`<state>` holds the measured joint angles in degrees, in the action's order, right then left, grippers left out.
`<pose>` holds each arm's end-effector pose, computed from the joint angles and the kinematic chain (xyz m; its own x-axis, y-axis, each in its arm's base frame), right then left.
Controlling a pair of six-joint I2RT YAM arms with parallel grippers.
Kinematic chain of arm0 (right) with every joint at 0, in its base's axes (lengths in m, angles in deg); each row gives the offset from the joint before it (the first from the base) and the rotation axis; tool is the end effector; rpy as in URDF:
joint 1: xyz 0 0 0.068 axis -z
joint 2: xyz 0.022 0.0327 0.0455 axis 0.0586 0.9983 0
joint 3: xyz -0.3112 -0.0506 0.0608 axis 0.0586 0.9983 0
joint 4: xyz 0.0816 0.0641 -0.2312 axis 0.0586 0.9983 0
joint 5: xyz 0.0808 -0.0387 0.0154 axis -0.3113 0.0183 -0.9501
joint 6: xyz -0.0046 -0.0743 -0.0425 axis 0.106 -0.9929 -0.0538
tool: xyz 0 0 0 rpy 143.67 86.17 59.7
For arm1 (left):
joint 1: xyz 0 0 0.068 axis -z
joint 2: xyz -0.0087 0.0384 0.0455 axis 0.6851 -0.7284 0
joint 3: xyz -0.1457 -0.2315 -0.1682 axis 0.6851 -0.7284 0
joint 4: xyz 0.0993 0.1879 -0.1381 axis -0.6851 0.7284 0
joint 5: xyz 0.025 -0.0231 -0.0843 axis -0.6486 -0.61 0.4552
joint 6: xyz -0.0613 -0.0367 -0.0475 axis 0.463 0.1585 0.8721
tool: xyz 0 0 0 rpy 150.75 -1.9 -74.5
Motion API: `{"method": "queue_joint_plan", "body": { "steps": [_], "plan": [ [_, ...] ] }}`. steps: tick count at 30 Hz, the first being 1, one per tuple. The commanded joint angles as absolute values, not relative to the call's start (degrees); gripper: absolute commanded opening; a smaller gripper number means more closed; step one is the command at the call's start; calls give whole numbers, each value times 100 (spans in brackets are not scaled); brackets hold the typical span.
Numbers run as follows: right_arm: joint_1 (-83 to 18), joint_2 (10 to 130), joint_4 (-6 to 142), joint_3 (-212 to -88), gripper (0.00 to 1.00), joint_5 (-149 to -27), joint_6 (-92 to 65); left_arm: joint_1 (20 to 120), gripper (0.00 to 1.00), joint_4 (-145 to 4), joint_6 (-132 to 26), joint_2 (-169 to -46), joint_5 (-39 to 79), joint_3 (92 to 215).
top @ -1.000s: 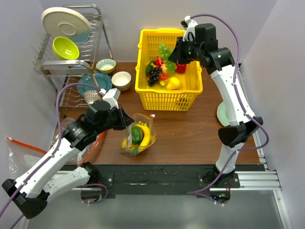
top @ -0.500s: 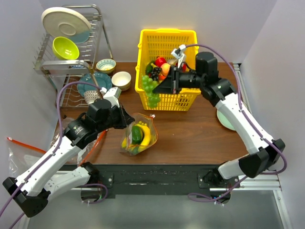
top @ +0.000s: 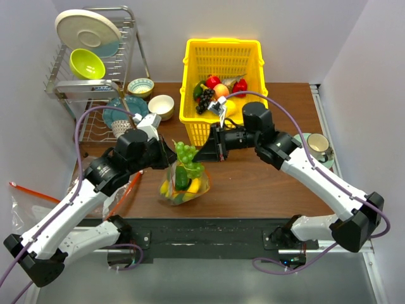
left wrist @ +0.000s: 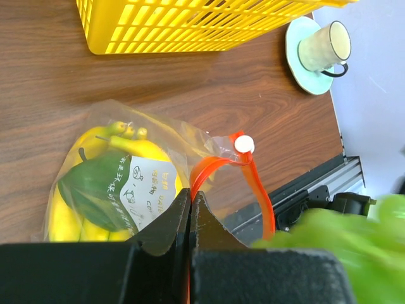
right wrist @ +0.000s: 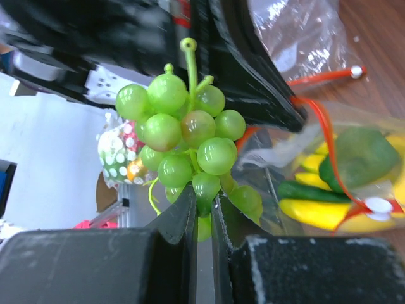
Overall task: Place the food in the zip-top bag and seal the zipper
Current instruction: Place the fake fruit in the zipper food storage bag, then adjust the zipper food storage bag at the center of the board.
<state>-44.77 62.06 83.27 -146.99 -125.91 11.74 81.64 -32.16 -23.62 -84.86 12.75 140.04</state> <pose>0.1802 0.2313 0.4348 -0.6974 -0.1239 -0.7059 -0.7162 0.1566 0.6801 0.1455 -0.1171 0.3741 -0.7092 -0.2741 -0.6495 0.2240 0.7859 -0.5763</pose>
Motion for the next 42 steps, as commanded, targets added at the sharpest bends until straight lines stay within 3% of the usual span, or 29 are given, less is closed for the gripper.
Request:
{"method": "queue_joint_plan", "body": {
  "steps": [1, 12, 15, 16, 19, 32, 42],
  "plan": [
    [-4511, 6169, 8033, -14351, 2, -12349, 873, 8174, 0, -3444, -2300, -8455, 1375, 14381],
    [-4625, 6230, 7769, -13743, 7, -11663, 557, 8183, 0, -3471, -2177, -8481, 1480, 14328],
    [-4704, 6353, 8006, -13778, 34, -11504, 381, 8174, 0, -3488, -2142, -8481, 1472, 14284],
    [-4722, 6389, 8067, -13821, 51, -11443, 285, 8174, 0, -3497, -2133, -8464, 1472, 14275],
    [-4722, 6302, 8357, -13918, 64, -11233, 135, 8183, 0, -3523, -2115, -8464, 1446, 14240],
    [-4818, 5950, 10624, -14438, 64, -9720, -164, 8174, 0, -3427, -2291, -8464, 1296, 14302],
    [-5486, 5853, 10178, -13602, 64, -9518, 310, 8174, 0, -3435, -2282, -8429, 1305, 14310]
  ]
}}
